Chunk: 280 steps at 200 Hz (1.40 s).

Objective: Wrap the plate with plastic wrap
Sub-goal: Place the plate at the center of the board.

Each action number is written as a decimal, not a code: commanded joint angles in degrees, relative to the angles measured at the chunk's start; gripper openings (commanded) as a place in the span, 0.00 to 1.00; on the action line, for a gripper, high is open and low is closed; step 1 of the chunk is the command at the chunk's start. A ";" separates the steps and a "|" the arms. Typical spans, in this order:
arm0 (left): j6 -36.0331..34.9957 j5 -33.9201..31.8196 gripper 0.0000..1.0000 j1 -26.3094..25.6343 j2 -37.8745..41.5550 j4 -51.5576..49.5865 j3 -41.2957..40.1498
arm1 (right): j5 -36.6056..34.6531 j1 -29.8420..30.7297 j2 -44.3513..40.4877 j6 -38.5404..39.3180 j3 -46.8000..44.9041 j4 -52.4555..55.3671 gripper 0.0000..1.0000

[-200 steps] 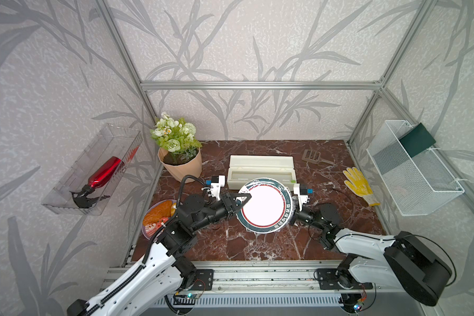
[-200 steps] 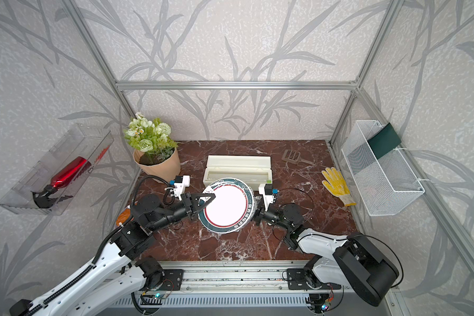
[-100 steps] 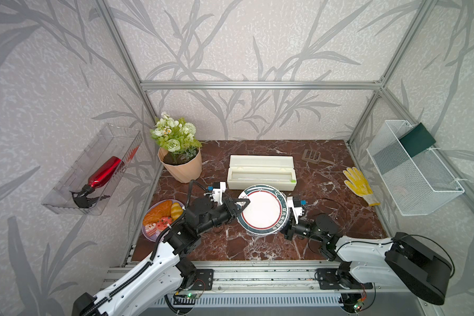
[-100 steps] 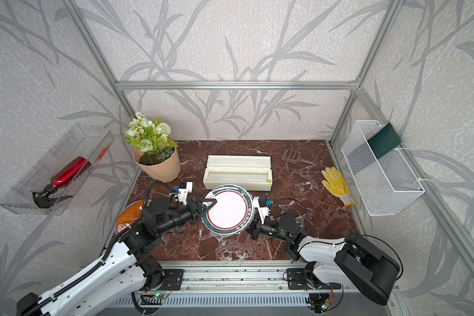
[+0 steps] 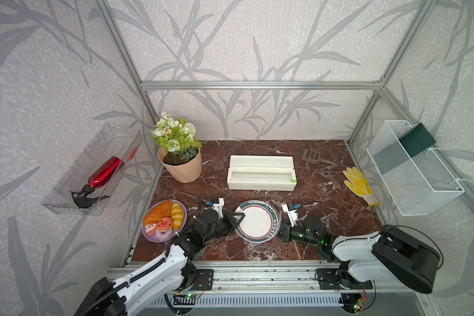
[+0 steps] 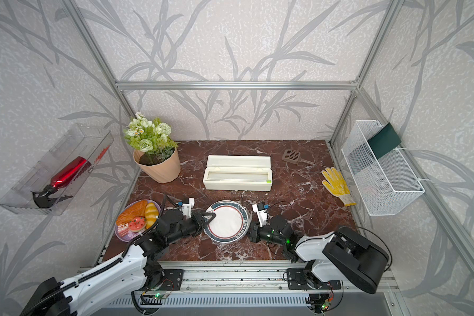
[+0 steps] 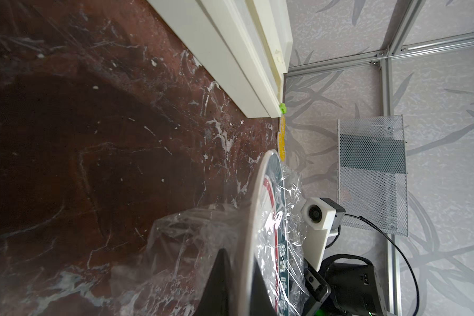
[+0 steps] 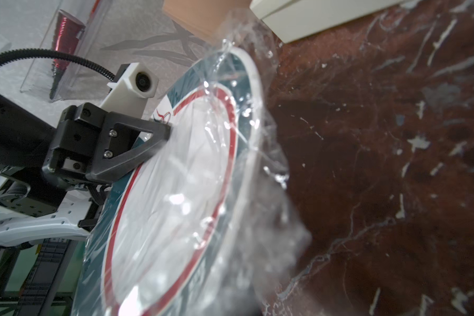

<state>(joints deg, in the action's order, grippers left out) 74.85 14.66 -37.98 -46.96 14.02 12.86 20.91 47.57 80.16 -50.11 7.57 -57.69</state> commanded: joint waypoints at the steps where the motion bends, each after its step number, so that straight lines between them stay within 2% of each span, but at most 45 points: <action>1: 0.32 -3.87 0.06 0.16 -1.65 5.58 -0.38 | -0.16 0.24 7.65 -4.99 1.22 -4.75 0.00; 12: -0.17 -4.84 0.06 0.16 -2.37 5.20 -0.54 | 1.35 0.24 13.59 -7.11 2.03 -8.84 0.00; 33: -1.18 -7.08 0.06 0.16 -3.64 4.33 -0.97 | 1.55 -0.56 27.34 -12.85 1.65 -22.25 0.05; 40: -1.20 -7.62 0.06 0.19 -4.12 4.58 -1.32 | 1.83 -1.40 30.75 -15.47 1.97 -22.80 0.09; 52: -1.28 -8.63 0.06 0.27 -5.24 5.45 -1.93 | 2.93 -2.30 33.83 -16.07 2.36 -22.82 0.17; 61: -1.54 -9.19 0.06 0.25 -6.03 5.64 -2.16 | 2.12 -2.40 34.26 -15.01 1.89 -22.82 0.20; 70: -1.85 -9.54 0.06 0.36 -6.79 5.67 -2.27 | 0.33 -2.39 33.57 -13.49 0.83 -22.82 0.27; 94: -2.40 -10.47 0.05 0.34 -9.27 6.02 -2.17 | -5.01 -2.93 29.32 -10.37 -2.77 -21.33 0.52; 105: -2.90 -10.78 0.05 0.37 -10.30 6.00 -1.90 | -5.84 -3.64 26.61 -9.21 -3.41 -17.55 0.58; 135: -3.70 -11.99 0.05 0.51 -12.93 6.18 -1.57 | -8.51 -3.89 18.06 -5.88 -3.20 -2.84 0.60; 157: -4.34 -12.82 0.05 0.67 -14.54 5.93 -1.18 | -11.08 -3.80 7.11 -3.04 -2.12 10.33 0.61; 175: -4.69 -13.24 0.05 0.83 -15.84 6.11 -0.96 | -14.05 -3.03 -4.95 1.87 1.57 30.54 0.60; 186: -4.89 -13.57 0.06 0.96 -16.85 6.16 -0.78 | -19.29 -0.53 -12.81 6.16 5.13 43.38 0.61; 197: -5.15 -13.83 0.07 1.15 -17.98 6.06 -0.53 | -23.13 1.30 -18.78 9.76 7.73 51.04 0.62; 216: -5.57 -13.37 0.17 1.60 -19.80 4.81 0.31 | -25.62 1.47 -25.02 13.08 10.61 58.02 0.64; 233: -5.80 -13.16 0.29 1.91 -19.19 1.16 0.98 | -26.42 1.45 -27.34 16.85 12.92 61.41 0.66; 258: -6.87 -15.56 0.43 2.00 -12.26 -9.59 1.61 | -26.26 1.48 -26.40 21.29 18.26 68.12 0.67; 280: -8.09 -18.73 0.54 2.11 -3.56 -20.38 2.64 | -22.56 1.56 -23.63 24.21 23.18 71.48 0.67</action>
<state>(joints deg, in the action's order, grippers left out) 68.82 1.04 -36.25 -58.11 7.25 12.91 -3.18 48.86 54.26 -32.14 25.85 4.60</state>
